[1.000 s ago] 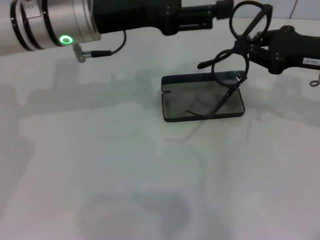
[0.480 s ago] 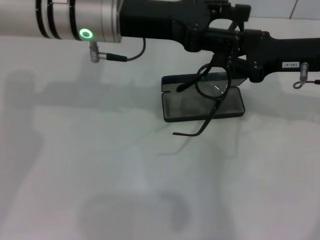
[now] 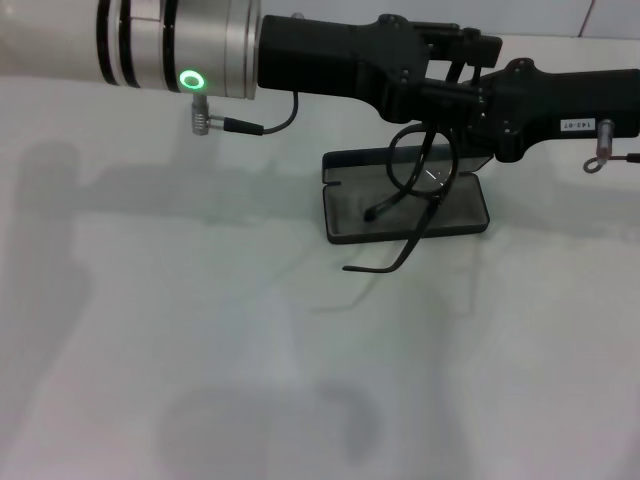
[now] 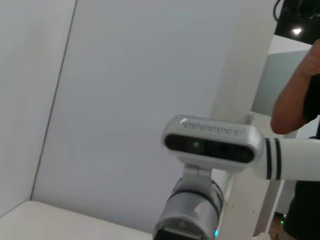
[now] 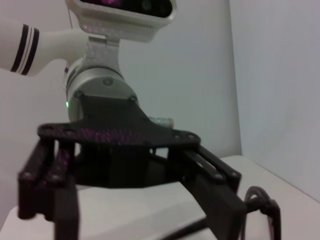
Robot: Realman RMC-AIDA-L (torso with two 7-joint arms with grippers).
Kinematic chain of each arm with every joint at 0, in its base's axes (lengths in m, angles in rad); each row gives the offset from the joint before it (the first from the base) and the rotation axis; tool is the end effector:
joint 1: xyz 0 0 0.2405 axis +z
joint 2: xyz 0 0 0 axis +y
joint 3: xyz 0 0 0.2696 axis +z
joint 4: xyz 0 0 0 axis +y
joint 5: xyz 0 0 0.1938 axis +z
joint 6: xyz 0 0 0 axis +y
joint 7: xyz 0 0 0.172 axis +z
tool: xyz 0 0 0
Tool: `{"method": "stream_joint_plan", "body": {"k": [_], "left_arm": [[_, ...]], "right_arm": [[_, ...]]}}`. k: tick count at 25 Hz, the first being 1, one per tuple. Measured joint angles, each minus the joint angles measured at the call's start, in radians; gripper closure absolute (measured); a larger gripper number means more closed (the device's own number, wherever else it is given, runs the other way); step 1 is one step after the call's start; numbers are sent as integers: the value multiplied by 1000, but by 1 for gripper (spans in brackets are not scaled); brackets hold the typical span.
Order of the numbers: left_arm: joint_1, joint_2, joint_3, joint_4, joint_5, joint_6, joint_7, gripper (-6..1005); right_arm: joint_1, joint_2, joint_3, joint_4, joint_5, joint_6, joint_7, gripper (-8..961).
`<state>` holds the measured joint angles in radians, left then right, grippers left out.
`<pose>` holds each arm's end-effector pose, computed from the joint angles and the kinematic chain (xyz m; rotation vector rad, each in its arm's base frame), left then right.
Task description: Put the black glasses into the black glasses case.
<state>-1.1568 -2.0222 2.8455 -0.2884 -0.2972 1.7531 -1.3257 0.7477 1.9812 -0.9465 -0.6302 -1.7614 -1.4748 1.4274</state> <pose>-0.0825 0.3845 -0.0458 2.8427 0.3585 0.9779 0.1644 0.3946 -0.0152 -2.8241 0.2970 0.7364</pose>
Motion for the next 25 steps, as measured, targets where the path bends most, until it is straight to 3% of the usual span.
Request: {"method": "stream_joint_plan", "body": {"k": [16, 25], "left_arm": [[28, 3, 0, 0, 2, 39, 8, 201], [40, -3, 0, -5, 12, 26, 7, 201]], "right_arm": [[-3, -6, 11, -5, 6, -3, 15, 848], [-5, 6, 4, -29, 4, -14, 15, 849]]}}
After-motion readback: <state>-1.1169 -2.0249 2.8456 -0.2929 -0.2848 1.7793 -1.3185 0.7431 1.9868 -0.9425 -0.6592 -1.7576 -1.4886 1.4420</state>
